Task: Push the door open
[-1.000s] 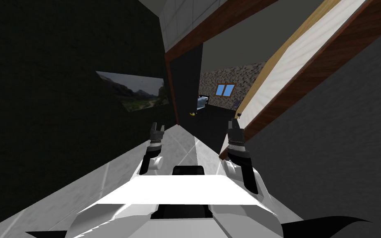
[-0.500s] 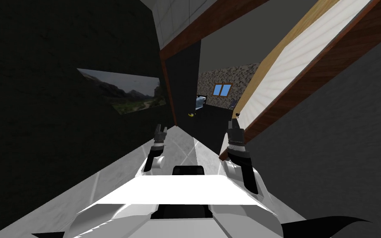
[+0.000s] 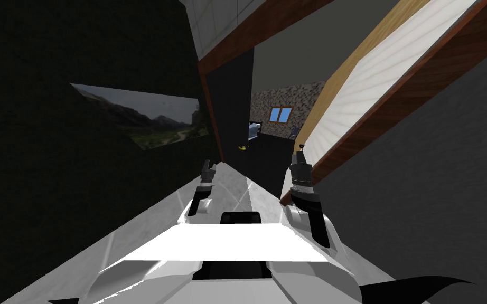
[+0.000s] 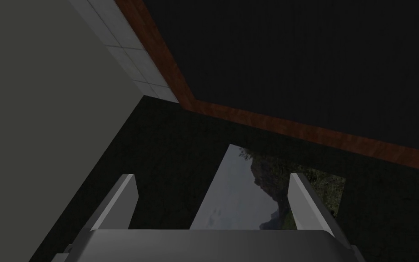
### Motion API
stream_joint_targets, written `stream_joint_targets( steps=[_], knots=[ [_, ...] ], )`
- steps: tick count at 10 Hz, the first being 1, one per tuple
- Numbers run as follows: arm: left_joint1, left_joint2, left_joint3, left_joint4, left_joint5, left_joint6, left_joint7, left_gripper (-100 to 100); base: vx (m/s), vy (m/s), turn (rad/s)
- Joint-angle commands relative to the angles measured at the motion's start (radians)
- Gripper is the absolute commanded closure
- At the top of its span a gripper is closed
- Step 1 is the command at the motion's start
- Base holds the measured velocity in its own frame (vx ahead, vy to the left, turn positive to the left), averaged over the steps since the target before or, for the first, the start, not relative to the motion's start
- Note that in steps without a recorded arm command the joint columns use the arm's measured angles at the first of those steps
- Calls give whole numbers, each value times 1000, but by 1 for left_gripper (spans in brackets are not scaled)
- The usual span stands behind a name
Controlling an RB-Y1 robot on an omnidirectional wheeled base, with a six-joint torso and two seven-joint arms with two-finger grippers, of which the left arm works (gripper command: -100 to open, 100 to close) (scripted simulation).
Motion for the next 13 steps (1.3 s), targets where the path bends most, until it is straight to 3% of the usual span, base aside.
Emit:
stream_joint_targets(
  steps=[1, 4, 5, 13],
  knots=[
    [-20, 3, -1, 50, -4, -12, 4, -100, 92, 34, -77],
    [-52, 5, -6, 126, -11, -25, 9, -100, 89, 38, -86],
    [-52, 5, -6, 126, -11, -25, 9, -100, 58, 23, -35],
    [-140, 8, -18, 334, -32, -61, 24, -100, 88, 33, -86]
  ],
)
